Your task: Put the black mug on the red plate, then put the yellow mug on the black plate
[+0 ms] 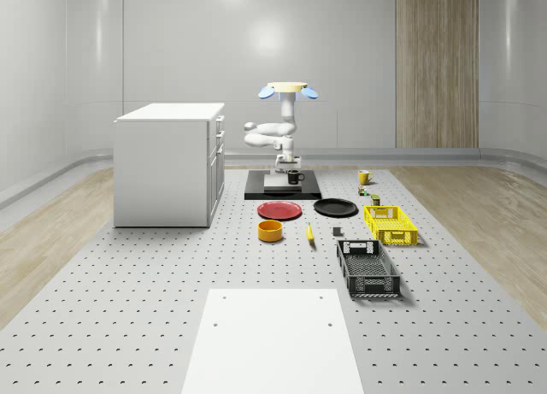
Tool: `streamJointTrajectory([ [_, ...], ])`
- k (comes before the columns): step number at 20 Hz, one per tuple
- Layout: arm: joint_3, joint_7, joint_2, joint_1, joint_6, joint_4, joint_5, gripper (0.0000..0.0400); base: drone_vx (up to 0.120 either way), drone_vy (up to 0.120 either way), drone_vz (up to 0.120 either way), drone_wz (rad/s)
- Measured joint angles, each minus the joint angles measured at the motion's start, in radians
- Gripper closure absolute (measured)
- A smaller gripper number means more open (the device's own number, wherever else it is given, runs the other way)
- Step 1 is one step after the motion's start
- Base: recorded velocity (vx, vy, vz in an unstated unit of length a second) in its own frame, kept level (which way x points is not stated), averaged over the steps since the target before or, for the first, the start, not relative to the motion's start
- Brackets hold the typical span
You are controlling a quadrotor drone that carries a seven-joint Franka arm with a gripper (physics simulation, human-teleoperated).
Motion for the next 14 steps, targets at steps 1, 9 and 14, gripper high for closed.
streamJointTrajectory([
  [1,0.000,0.000,-0.001,0.000,0.001,0.000,0.001,0.0290,0.120,-0.120,0.000,0.000],
  [9,0.002,0.003,-0.012,-0.004,0.011,0.001,0.005,0.0290,0.120,-0.120,0.000,0.000],
  [14,0.003,0.004,-0.018,-0.006,0.017,0.001,0.008,0.0290,0.120,-0.080,0.000,0.000],
])
